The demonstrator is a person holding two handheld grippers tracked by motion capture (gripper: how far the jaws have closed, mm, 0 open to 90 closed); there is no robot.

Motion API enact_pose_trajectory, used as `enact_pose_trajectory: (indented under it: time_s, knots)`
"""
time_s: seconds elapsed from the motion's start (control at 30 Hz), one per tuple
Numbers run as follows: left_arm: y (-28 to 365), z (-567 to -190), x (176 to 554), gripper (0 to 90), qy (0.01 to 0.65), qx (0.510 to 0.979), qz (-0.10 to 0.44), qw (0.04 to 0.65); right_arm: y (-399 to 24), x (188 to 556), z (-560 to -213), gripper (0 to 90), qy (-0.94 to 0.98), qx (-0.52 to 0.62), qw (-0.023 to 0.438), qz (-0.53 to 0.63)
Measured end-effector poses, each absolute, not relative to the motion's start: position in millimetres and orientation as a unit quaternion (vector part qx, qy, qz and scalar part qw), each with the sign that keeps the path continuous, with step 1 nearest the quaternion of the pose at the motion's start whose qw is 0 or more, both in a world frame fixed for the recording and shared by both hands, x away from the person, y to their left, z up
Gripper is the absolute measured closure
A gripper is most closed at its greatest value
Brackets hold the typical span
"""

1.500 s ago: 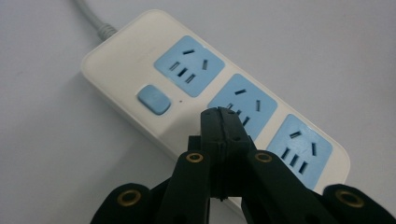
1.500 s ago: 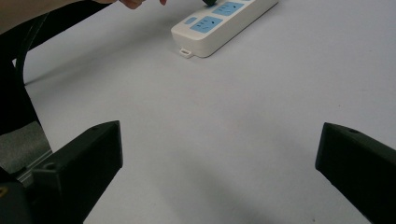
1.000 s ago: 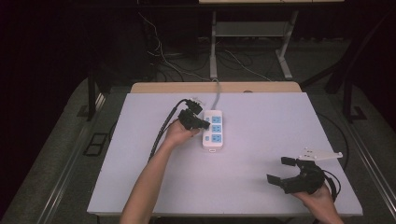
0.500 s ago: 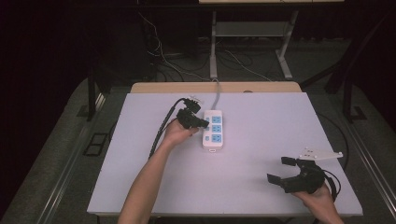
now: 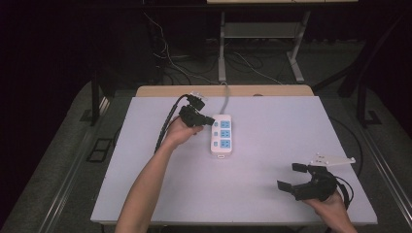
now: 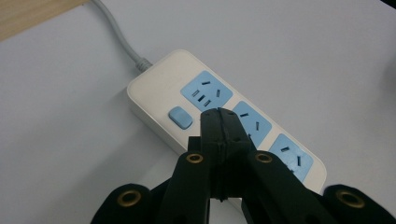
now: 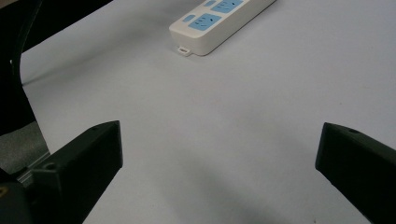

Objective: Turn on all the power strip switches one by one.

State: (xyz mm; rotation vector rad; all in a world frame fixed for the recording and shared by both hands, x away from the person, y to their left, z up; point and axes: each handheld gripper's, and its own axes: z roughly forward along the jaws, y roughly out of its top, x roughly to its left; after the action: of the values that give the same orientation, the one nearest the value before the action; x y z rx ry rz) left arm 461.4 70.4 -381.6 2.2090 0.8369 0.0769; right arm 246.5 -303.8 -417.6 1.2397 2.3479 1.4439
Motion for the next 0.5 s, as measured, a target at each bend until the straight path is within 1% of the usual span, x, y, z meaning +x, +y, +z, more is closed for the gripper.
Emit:
enact_pose_trajectory:
  time_s: [0.27, 0.5]
  knots:
    - [72.2, -371.1, 472.9, 89.6, 0.33, 0.862, 0.039, 0.382, -304.4, 246.6, -417.8, 0.5, 0.775, 0.41, 0.059, 0.477]
    - [67.8, -373.2, 484.8, 89.7, 0.337, 0.86, 0.044, 0.381, -305.4, 246.8, -417.7, 0.5, 0.774, 0.412, 0.057, 0.478]
